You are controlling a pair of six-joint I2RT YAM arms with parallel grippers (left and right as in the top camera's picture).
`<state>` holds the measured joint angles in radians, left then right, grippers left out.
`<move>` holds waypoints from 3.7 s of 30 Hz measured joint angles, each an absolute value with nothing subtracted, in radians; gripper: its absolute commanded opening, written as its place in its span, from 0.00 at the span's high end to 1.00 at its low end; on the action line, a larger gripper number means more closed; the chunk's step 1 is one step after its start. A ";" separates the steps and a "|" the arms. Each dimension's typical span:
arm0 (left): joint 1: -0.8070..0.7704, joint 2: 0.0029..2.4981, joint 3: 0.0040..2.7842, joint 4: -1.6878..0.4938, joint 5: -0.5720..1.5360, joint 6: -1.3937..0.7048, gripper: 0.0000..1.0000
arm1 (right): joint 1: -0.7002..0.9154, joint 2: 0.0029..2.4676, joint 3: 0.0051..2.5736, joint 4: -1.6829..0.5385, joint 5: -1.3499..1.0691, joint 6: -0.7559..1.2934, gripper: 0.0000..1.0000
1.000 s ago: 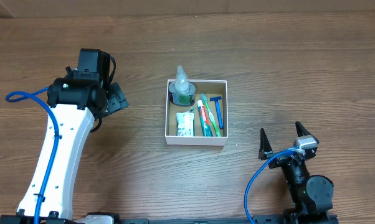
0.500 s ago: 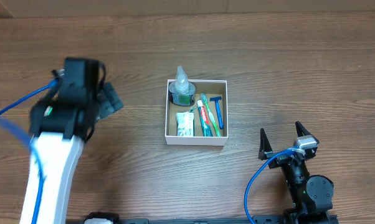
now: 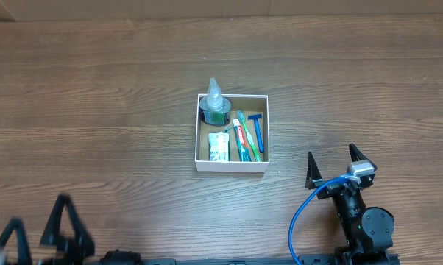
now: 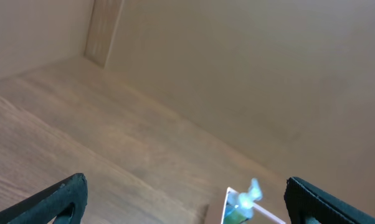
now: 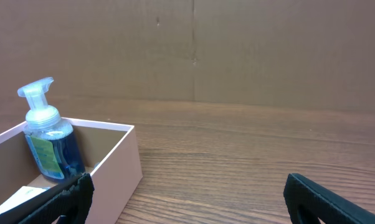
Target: Pack container
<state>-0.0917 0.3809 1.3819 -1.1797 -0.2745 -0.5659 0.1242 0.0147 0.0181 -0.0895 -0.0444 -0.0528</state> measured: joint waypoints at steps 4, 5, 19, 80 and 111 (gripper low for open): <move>-0.092 0.251 1.382 -1.182 -0.275 -0.566 0.00 | 0.124 0.015 0.018 -0.090 -0.044 -0.053 0.00; -0.092 0.228 1.382 -1.184 -0.275 -0.566 0.00 | 0.124 0.015 0.018 -0.089 -0.044 -0.053 0.00; -0.089 0.079 1.378 -1.685 -0.278 -0.566 0.00 | 0.124 0.015 0.018 -0.089 -0.044 -0.053 0.00; -0.006 0.013 0.024 -0.093 0.072 -0.067 0.00 | 0.124 0.015 0.018 -0.089 -0.044 -0.053 0.00; -0.006 0.013 0.024 -0.093 0.072 -0.067 0.00 | 0.124 0.015 0.018 -0.089 -0.044 -0.053 0.00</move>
<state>-0.0055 0.0132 0.0238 -0.0929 0.0715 -0.0669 0.1242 0.0147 0.0181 -0.0895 -0.0444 -0.0532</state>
